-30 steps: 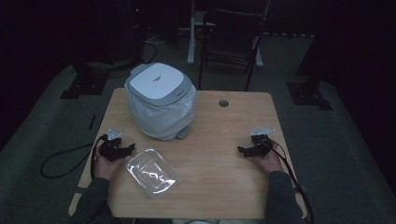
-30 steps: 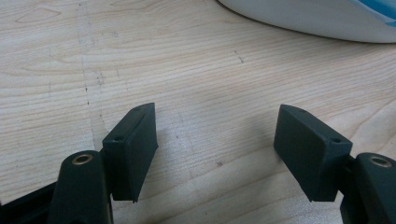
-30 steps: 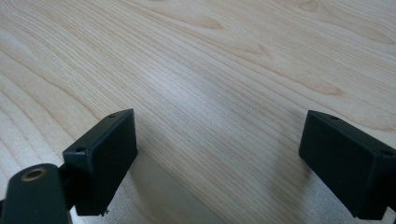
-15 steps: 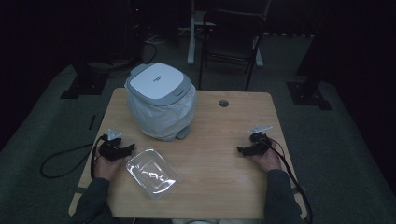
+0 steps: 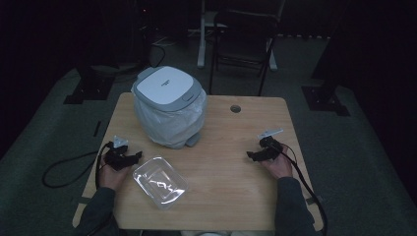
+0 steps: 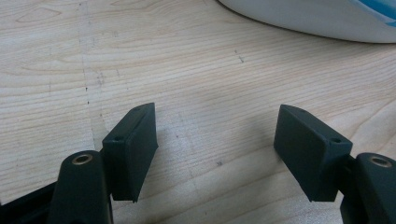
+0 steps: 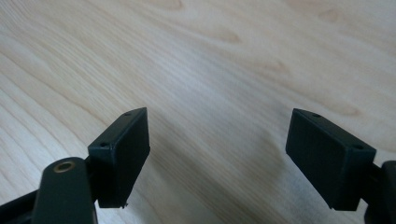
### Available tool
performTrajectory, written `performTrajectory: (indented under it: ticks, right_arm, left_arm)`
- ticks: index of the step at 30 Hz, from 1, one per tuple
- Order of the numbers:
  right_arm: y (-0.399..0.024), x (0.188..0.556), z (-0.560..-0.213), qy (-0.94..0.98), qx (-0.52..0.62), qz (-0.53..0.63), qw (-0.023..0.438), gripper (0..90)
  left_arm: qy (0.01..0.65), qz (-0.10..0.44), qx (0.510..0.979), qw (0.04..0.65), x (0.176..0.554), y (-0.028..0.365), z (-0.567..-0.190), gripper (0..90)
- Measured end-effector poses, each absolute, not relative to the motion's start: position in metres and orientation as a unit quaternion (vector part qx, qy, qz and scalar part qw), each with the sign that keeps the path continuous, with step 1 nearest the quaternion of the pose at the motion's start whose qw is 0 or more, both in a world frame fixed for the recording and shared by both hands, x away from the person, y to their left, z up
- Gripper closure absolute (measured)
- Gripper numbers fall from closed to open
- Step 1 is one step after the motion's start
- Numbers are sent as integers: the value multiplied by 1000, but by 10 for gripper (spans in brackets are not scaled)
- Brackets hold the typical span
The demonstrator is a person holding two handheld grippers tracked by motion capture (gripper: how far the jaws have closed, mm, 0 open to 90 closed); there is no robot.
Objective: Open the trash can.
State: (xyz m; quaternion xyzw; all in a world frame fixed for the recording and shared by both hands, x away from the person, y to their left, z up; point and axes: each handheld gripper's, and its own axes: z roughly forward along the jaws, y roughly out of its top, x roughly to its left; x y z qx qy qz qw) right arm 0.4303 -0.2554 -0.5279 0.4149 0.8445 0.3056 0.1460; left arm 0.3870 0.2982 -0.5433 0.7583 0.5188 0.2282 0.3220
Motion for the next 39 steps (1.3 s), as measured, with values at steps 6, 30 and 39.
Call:
performTrajectory:
  ticks: [6,30,39]
  right_arm:
    - [-253,431,-513,836,415,324,157,226]
    - [-230,441,-473,824,396,368,168,207]
    - [-224,444,-458,818,391,387,170,212]
  left_arm:
    - [519,228,758,321,387,298,-543,312]
    - [525,225,760,309,387,297,-544,155]
    - [522,222,763,311,387,296,-544,156]
